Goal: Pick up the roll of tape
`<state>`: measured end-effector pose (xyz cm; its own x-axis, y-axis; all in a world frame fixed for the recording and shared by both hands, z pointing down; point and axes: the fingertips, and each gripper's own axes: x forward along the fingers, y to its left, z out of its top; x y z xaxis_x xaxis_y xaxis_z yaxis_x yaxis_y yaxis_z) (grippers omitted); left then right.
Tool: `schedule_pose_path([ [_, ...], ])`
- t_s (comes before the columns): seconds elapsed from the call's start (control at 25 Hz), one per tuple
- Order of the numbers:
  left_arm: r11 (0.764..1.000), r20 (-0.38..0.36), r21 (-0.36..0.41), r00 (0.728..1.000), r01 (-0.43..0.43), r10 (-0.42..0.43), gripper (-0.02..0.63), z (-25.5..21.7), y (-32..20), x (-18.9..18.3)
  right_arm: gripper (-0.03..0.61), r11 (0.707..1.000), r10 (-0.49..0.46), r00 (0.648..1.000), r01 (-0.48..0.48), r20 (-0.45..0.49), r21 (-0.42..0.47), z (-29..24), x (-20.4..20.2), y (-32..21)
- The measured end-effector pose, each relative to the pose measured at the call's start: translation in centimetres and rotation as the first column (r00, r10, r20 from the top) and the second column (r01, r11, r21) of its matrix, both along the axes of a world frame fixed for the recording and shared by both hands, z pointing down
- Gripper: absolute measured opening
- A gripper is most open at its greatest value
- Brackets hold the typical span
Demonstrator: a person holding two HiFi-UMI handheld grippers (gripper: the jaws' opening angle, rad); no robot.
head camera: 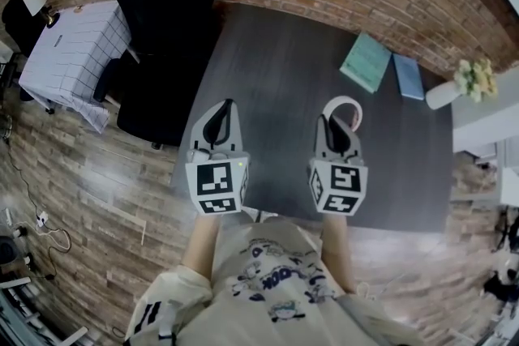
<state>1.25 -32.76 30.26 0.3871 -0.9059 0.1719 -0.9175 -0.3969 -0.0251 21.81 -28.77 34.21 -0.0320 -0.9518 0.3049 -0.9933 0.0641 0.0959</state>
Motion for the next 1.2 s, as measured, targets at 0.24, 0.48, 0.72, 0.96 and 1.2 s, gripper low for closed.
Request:
schedule_pose_path([
  [0.24,1.0,0.0,0.017,1.0,-0.007,0.007,0.003,-0.7,0.2,0.7,0.037,0.999,0.015,1.0,-0.015,0.007,0.029,-0.9,0.8,0.1],
  [0.48,0.999,0.001,0.026,1.0,-0.018,0.018,0.003,-1.1,0.2,1.0,0.037,0.998,0.026,0.999,-0.027,0.022,0.053,-1.6,1.1,0.1],
  [0.72,0.999,-0.005,0.031,1.0,-0.022,0.022,0.003,-1.4,0.2,1.3,0.037,0.996,0.027,0.999,-0.028,0.017,0.081,-2.4,1.1,0.1],
  [0.96,0.999,-0.005,0.033,1.0,-0.027,0.027,0.003,-1.5,0.3,1.3,0.037,0.996,0.032,0.999,-0.033,0.02,0.084,-2.4,1.1,0.4],
  [1.2,0.999,-0.005,0.032,1.0,-0.024,0.024,0.003,-1.4,0.4,1.3,0.037,0.995,0.028,0.999,-0.03,0.021,0.1,-2.8,1.0,0.4],
])
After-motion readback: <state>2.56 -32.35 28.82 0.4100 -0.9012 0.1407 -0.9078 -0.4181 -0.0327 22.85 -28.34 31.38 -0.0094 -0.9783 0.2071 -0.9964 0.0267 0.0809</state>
